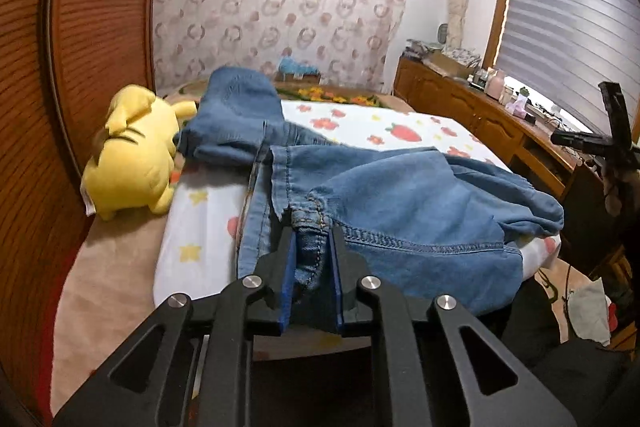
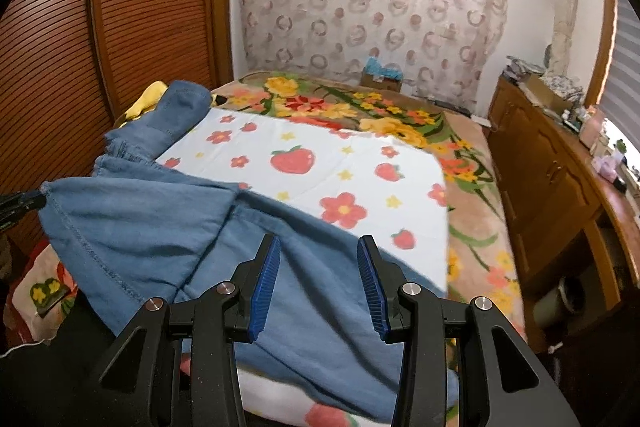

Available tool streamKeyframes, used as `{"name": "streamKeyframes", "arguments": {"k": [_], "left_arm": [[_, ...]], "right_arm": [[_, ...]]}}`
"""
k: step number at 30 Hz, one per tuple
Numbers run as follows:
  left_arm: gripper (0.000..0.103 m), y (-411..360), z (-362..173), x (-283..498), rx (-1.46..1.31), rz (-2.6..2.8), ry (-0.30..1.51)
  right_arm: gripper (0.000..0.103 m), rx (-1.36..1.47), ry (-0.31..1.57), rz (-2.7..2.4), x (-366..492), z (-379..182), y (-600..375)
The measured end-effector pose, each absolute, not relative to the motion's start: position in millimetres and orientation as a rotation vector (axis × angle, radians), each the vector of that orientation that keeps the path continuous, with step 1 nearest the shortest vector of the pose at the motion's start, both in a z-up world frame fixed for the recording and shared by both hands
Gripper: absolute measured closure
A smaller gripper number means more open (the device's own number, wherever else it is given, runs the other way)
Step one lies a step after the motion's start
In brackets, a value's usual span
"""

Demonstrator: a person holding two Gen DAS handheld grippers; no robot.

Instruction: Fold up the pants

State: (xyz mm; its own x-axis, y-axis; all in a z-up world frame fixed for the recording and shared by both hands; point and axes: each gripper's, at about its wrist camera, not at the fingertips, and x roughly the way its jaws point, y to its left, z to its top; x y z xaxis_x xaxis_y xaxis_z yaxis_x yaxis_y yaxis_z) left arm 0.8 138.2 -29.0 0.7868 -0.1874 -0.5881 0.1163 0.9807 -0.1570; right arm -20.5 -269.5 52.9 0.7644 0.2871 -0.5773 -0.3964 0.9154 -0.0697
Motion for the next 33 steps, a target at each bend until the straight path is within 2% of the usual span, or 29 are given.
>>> {"name": "streamKeyframes", "arguments": {"k": [3, 4, 5, 21, 28, 33], "left_arm": [[0.067, 137.6, -31.2, 5.3, -0.119, -0.151, 0.644], [0.059, 138.6, -30.9, 6.3, -0.123, -0.153, 0.640], [0.056, 139.5, -31.3, 7.5, -0.126, -0.155, 0.637], [0.056, 135.6, -39.5, 64.6, -0.072, -0.145, 0.647], [0.062, 141.2, -42.2, 95.0, -0.069, -0.157, 0.676], [0.062, 139.4, -53.2, 121.2, -0.045, -0.162, 0.751]], "right_arm": [[0.061, -0.192, 0.610, 0.397, -12.2, 42.2, -264.9], [0.061, -0.189, 0.614, 0.405, -9.6, 38.7, -263.7], [0.061, -0.184, 0.616, 0.414, -6.6, 36.2, -263.2], [0.061, -0.054, 0.655, 0.463, 62.4, -55.3, -249.2], [0.061, -0.149, 0.674, 0.427, 67.6, -76.4, -245.0], [0.061, -0.178, 0.647, 0.411, 69.3, -76.1, -247.9]]}}
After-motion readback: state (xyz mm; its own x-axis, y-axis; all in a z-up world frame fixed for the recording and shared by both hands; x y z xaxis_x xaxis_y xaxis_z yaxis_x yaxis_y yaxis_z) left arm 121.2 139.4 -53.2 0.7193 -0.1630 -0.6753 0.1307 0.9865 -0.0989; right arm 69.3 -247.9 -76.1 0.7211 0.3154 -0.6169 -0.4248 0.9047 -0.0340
